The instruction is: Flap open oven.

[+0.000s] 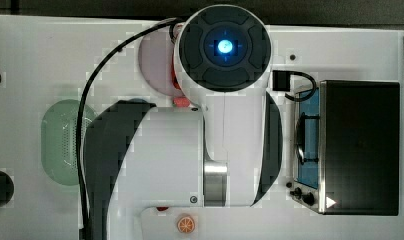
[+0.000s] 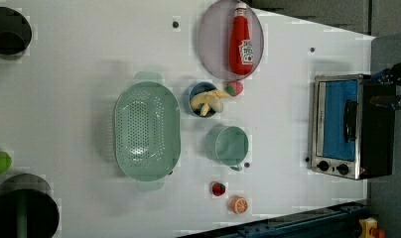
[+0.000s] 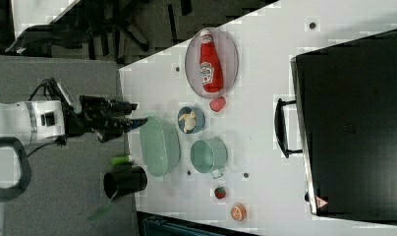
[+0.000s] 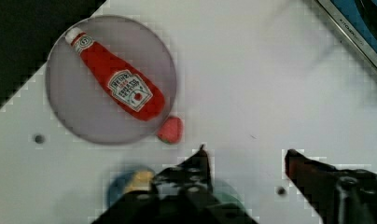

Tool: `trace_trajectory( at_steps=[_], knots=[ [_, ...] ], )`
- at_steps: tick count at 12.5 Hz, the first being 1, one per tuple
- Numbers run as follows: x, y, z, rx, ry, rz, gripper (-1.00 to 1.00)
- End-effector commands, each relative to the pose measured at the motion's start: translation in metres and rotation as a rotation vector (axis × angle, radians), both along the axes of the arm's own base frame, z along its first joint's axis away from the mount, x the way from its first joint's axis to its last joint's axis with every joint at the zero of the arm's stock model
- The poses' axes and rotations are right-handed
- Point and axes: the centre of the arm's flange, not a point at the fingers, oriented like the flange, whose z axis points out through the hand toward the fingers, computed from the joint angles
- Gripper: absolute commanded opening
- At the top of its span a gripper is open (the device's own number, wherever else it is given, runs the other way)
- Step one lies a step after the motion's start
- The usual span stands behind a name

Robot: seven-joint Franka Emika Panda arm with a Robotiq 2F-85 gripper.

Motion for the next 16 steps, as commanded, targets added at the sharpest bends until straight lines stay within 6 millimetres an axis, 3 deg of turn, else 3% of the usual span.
trace_trajectory(
  at_steps=[1,3,6,7,13,14,16],
  knots=[
    [-0.137,-0.037,0.056,0.039,0.009,-0.169,0.59],
    [-0.137,-0.037,0.056,0.039,0.009,-0.169,0.99],
    [-0.137,-0.037,0.055,0.039,0.010,-0.169,1.00],
    [-0.137,-0.037,0.055,0.039,0.010,-0.169,0.90],
    [-0.137,-0.044,0.052,0.043,0.016,-0.182,-0.55],
    [-0.136,-0.046,0.049,0.044,0.021,-0.182,-0.65],
    [-0.137,-0.054,0.036,0.047,0.046,-0.128,-0.65]
  ],
)
